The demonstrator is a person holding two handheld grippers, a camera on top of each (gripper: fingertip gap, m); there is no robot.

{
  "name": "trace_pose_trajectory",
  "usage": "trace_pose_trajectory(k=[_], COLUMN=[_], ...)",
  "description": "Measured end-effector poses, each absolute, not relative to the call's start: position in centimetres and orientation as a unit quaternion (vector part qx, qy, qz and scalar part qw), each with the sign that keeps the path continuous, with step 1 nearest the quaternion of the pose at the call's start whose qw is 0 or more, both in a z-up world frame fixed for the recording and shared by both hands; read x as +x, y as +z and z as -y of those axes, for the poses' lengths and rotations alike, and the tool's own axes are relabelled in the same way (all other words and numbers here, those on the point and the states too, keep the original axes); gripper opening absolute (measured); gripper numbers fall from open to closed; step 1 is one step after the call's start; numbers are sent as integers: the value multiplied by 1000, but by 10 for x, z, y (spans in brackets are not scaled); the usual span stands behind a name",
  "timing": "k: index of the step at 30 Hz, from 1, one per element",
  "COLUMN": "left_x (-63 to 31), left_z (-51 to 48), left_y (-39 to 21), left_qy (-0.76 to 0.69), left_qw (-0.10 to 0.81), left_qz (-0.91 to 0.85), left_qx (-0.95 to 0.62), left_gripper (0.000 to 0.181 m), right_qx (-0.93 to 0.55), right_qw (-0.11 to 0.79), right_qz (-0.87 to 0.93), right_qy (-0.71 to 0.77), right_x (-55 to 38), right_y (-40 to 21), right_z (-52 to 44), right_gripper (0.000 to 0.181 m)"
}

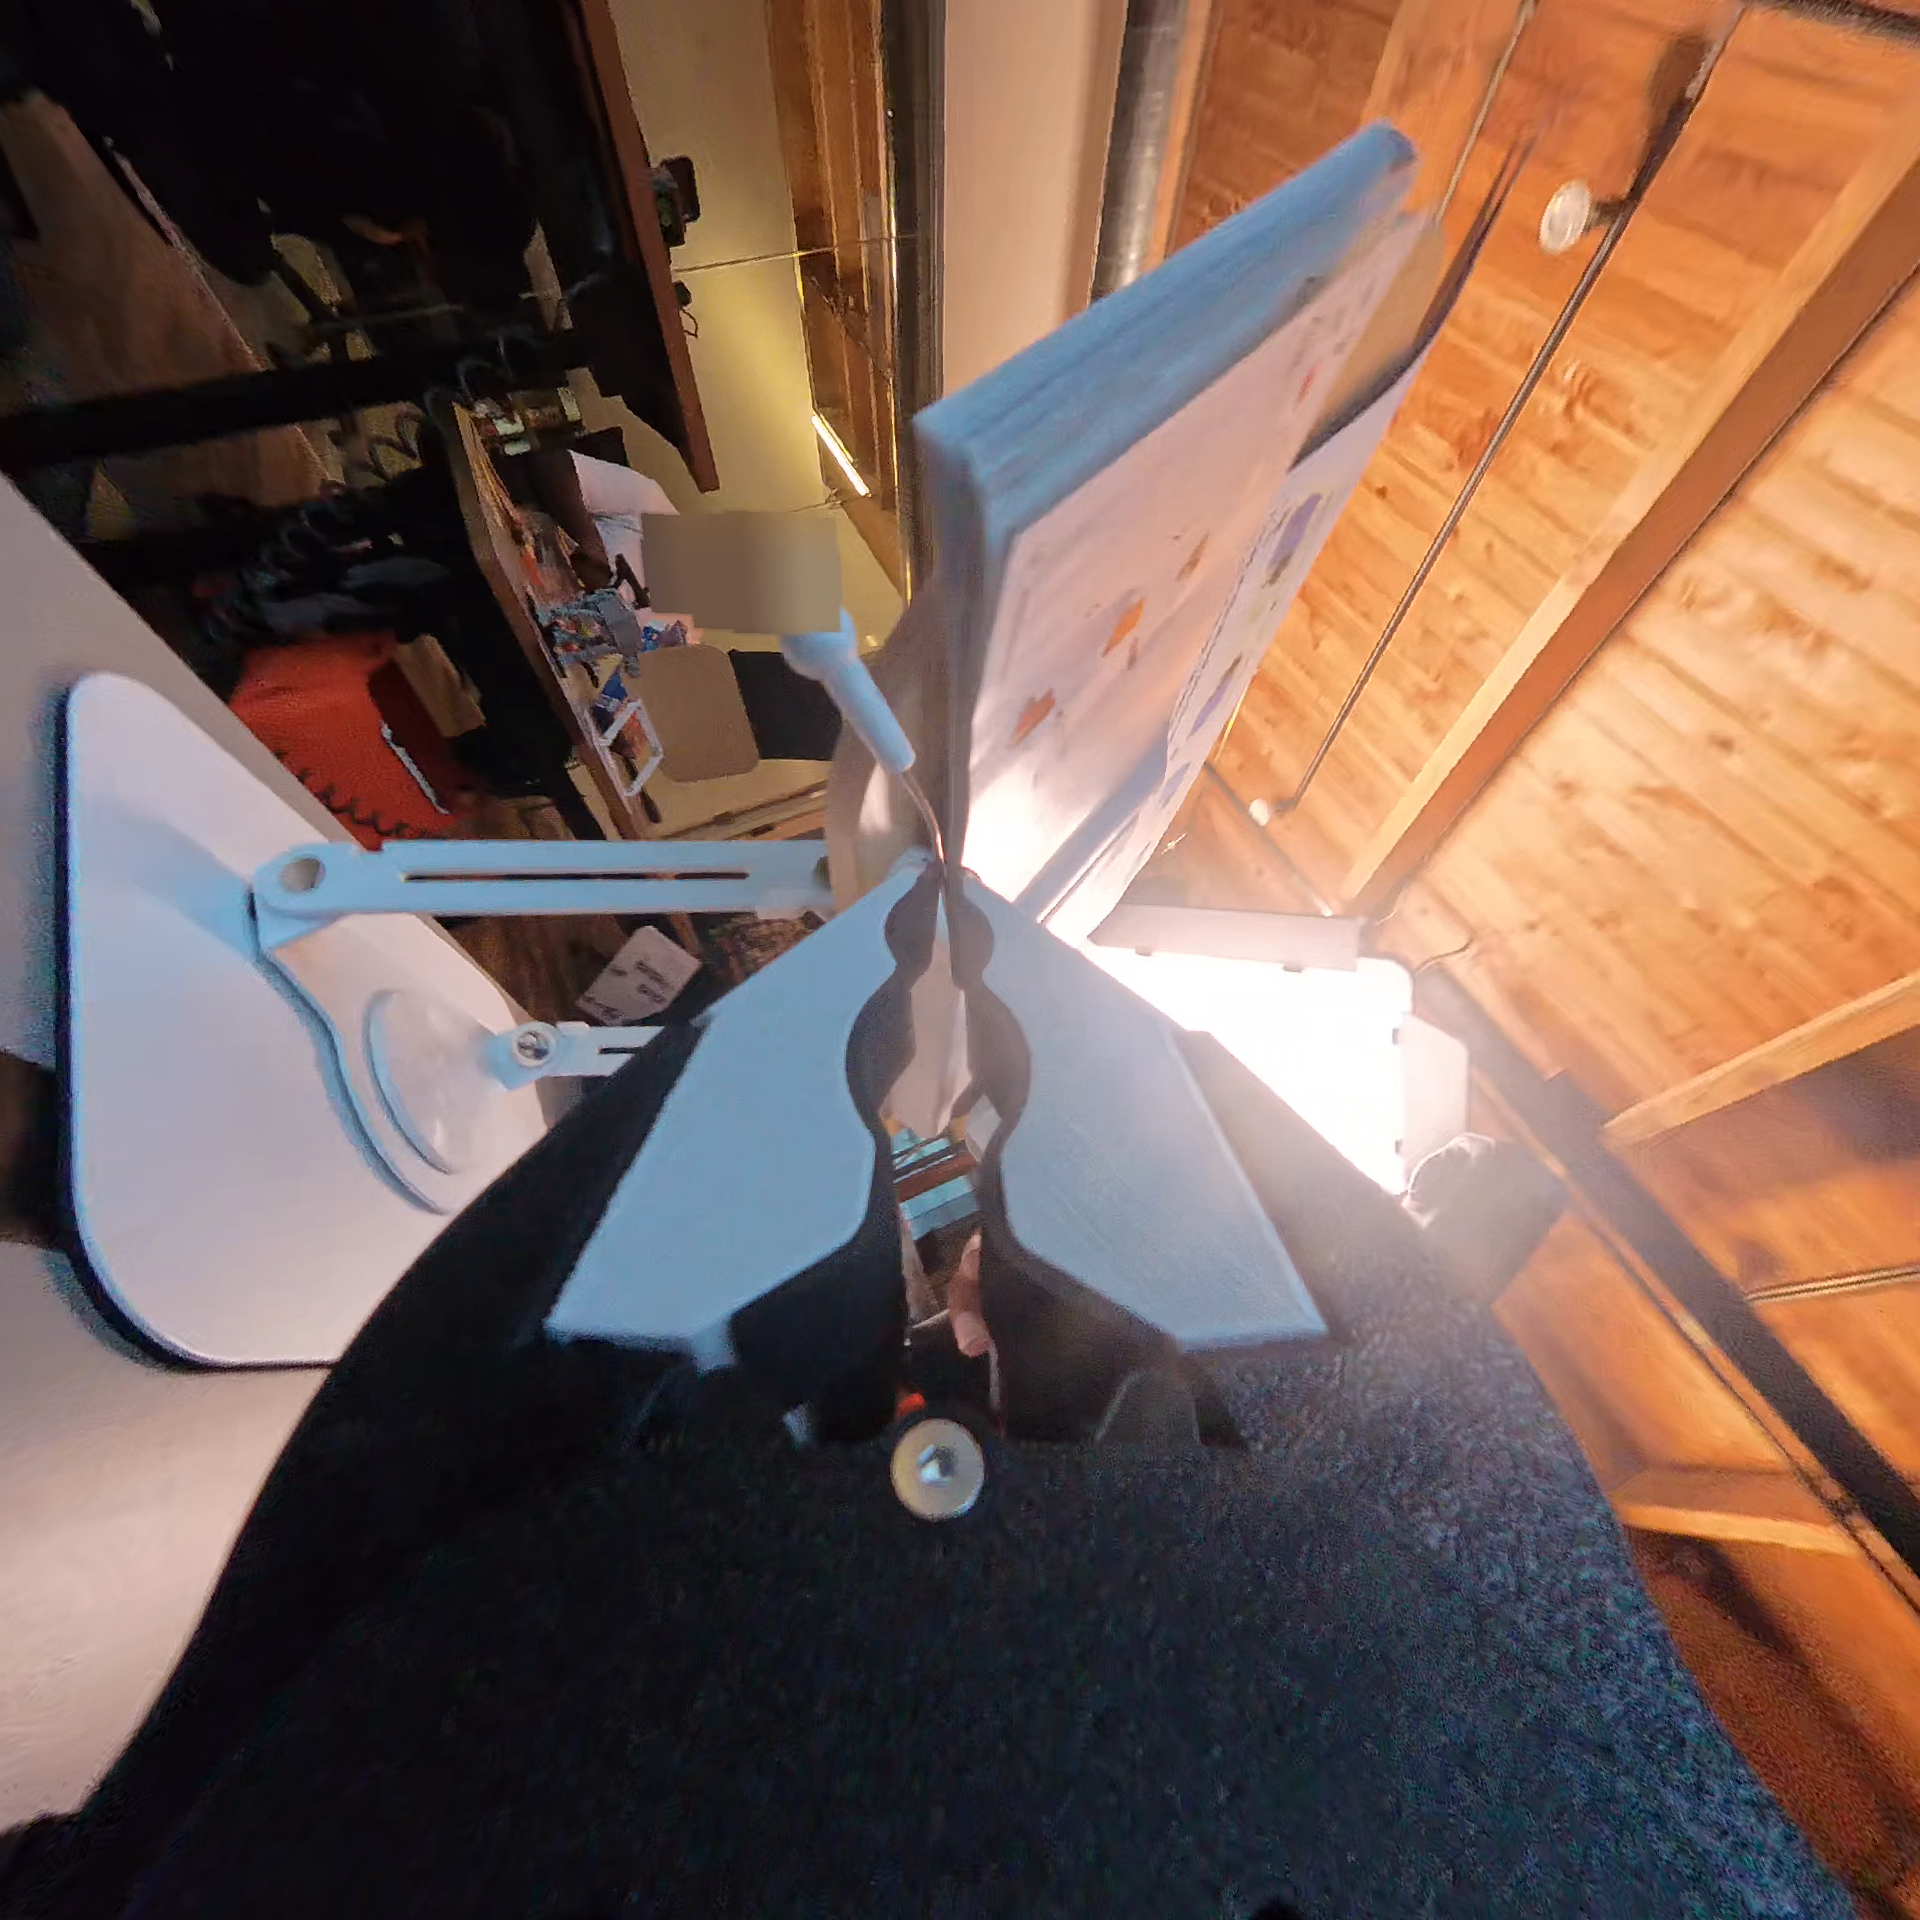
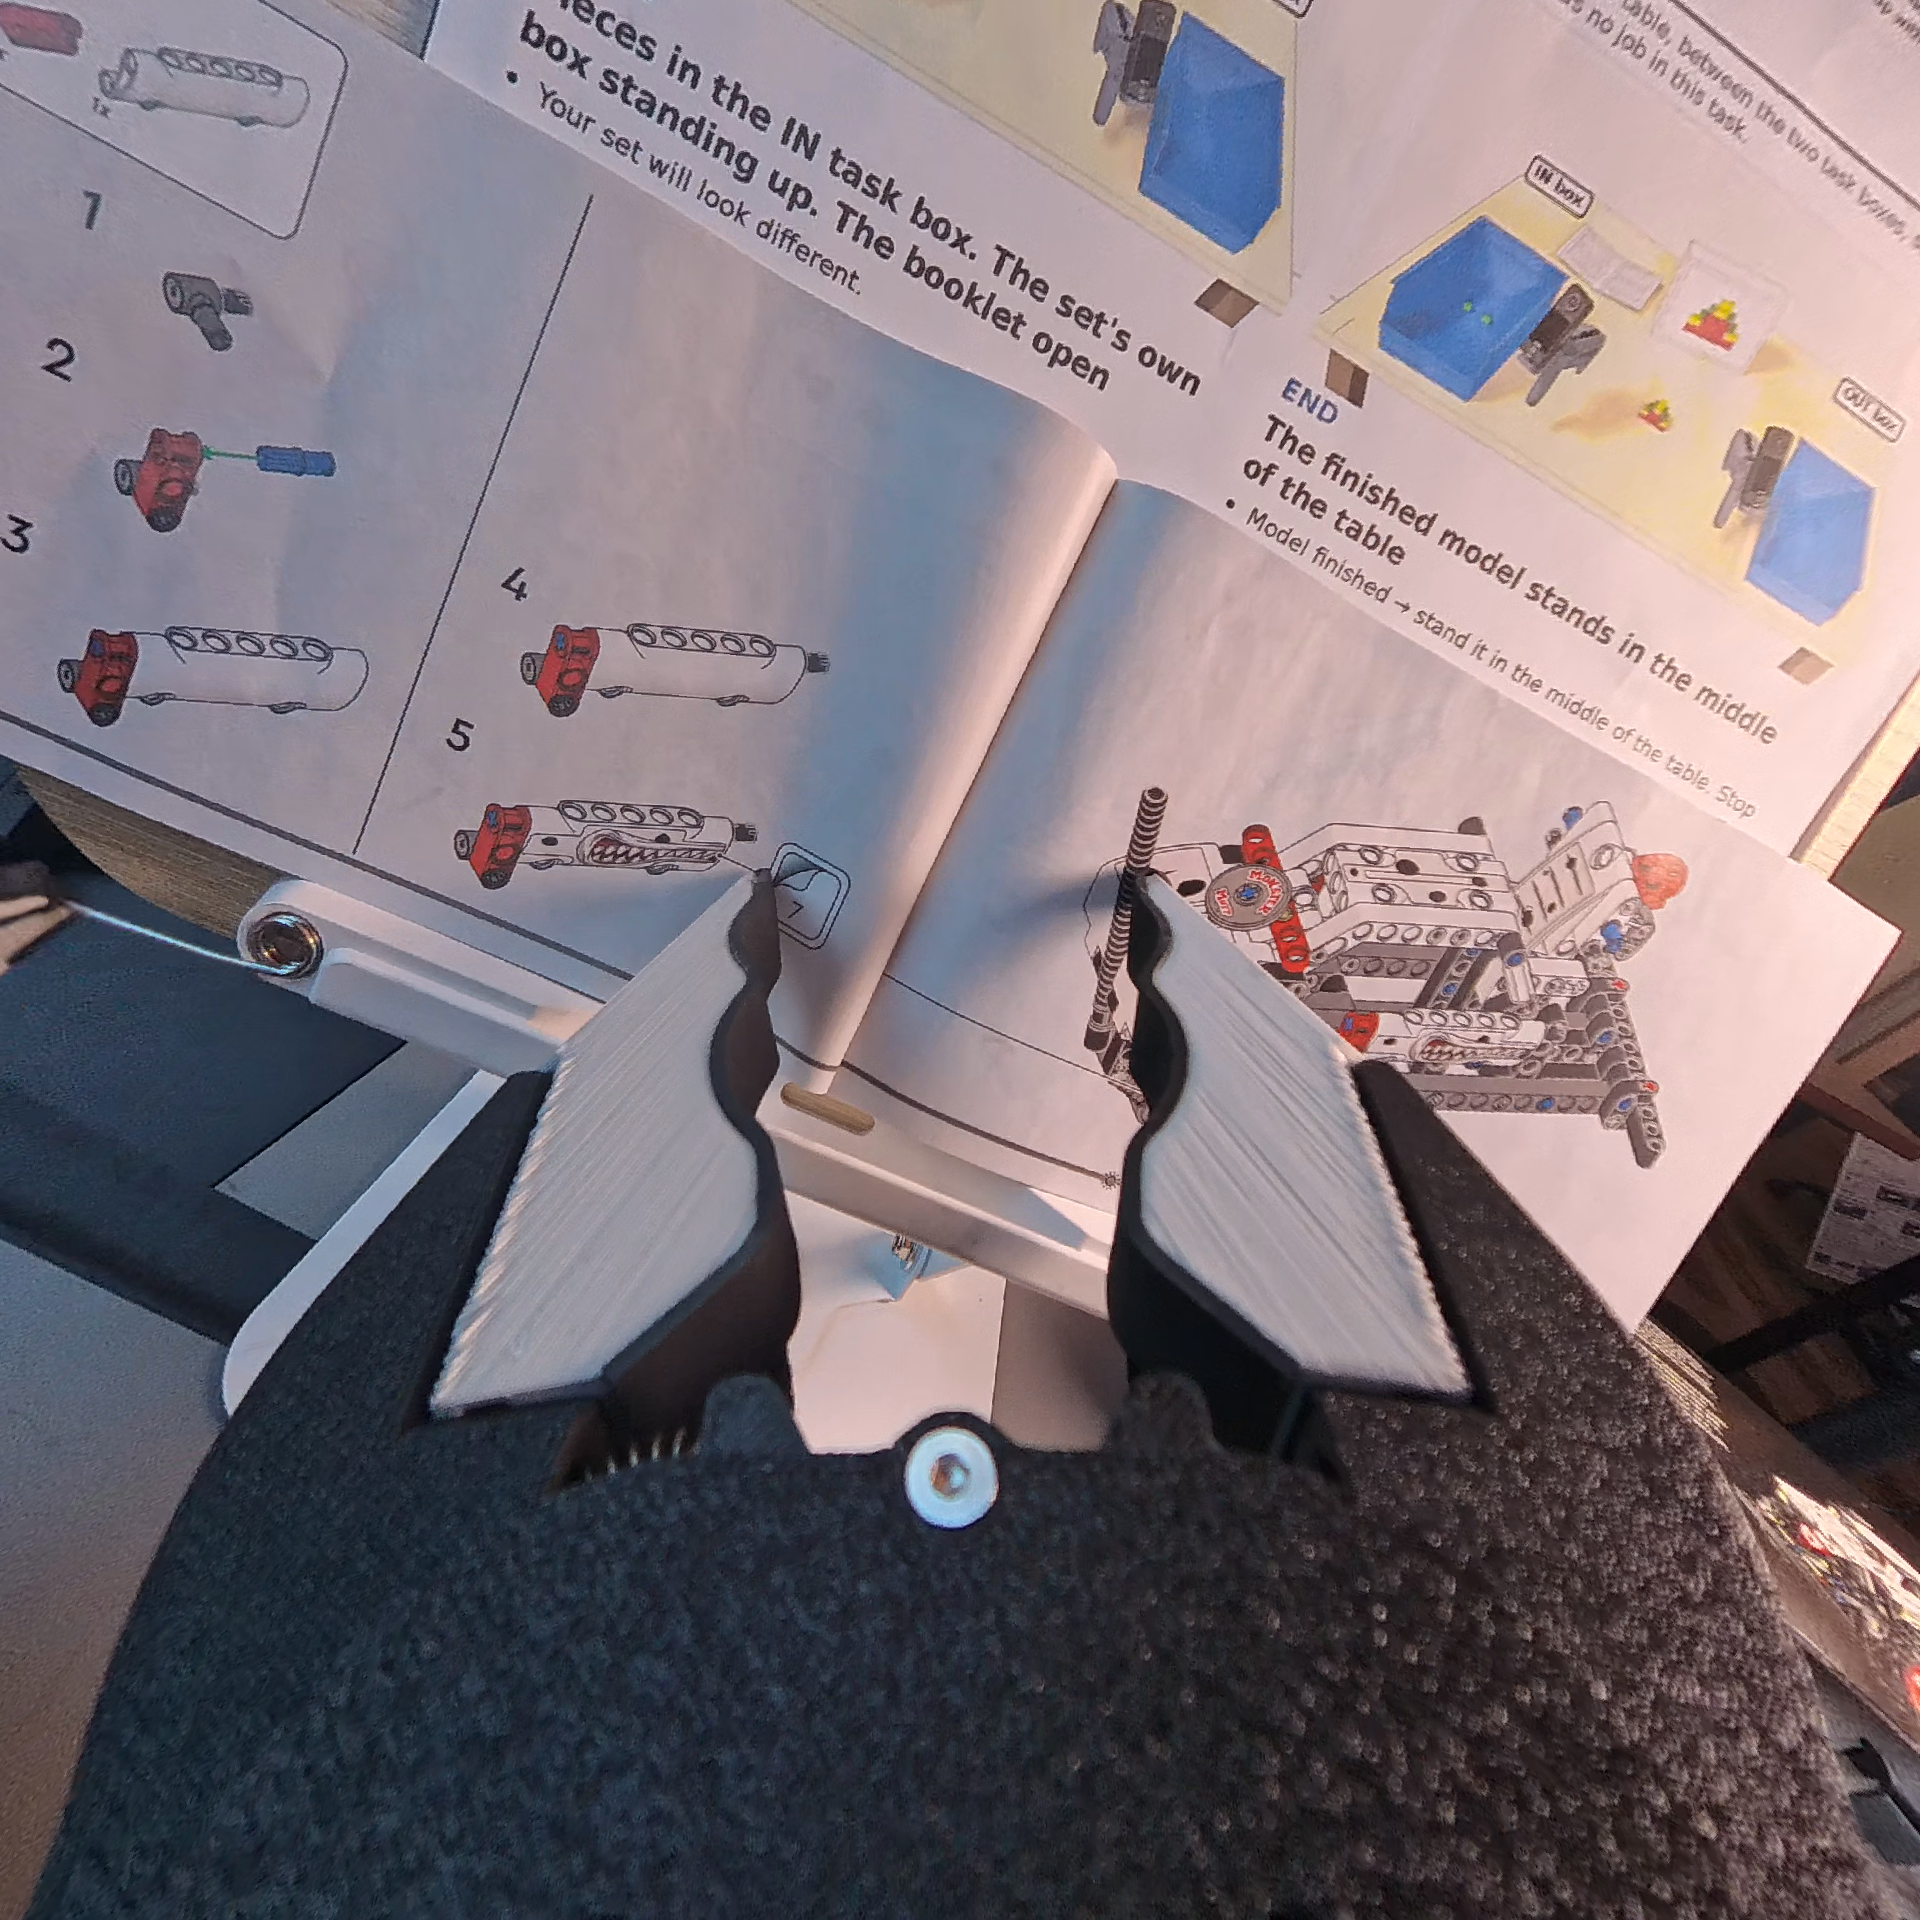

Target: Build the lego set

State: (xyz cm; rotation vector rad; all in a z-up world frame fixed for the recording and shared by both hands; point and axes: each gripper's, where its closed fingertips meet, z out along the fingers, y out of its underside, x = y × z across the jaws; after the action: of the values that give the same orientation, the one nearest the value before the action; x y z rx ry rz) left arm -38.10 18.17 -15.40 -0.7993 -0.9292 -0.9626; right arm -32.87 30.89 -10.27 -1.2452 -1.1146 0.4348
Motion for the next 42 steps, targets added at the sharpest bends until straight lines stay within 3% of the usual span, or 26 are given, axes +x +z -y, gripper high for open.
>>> trace_pose_trajectory(k=[7, 15, 19, 24, 26, 30, 32, 33, 34, 35, 36, 42], left_x=[-379, -365, -355, -363, -354, -351, -361, -366, -374, -384, -392, -387], left_z=[-186, -179, -183, -181, -176, -173, -178, -181, -182, -180, -175, -167], left_y=[-128, -165, -144, -151, -159, -176, -183, -184, -182, -175, -168, -126], left_qy=[-232, -346, -310, -316, -327, -397, -420, -433, -444, -451, -444, -344], left_qw=[736, 734, 762, 717, 704, 673, 663, 660, 665, 683, 705, 780], left_qz=[360, 417, 374, 402, 411, 458, 481, 489, 491, 481, 468, 398], left_qx=[-523, -408, -429, -473, -478, -424, -391, -372, -345, -313, -294, -338], left_gripper=[1, 0, 0, 0, 18, 81, 88, 86, 68, 30, 6, 0], right_qx=[-554, -559, -558, -560, -559, -560, -560, -560, -561, -562, -563, -567], right_qw=[650, 648, 650, 647, 648, 648, 648, 648, 648, 647, 647, 647], right_qz=[479, 462, 451, 452, 452, 451, 452, 453, 453, 453, 452, 448], right_qy=[206, 234, 249, 251, 251, 250, 249, 248, 247, 246, 245, 243], right_x=[-331, -331, -330, -330, -330, -330, -330, -330, -330, -330, -330, -332], right_y=[-104, -106, -107, -107, -107, -107, -108, -108, -108, -108, -108, -108], right_z=[-306, -305, -306, -306, -306, -305, -305, -305, -305, -305, -305, -305], right_gripper=[64, 65, 69, 74, 74, 74, 74, 74, 74, 74, 74, 73])
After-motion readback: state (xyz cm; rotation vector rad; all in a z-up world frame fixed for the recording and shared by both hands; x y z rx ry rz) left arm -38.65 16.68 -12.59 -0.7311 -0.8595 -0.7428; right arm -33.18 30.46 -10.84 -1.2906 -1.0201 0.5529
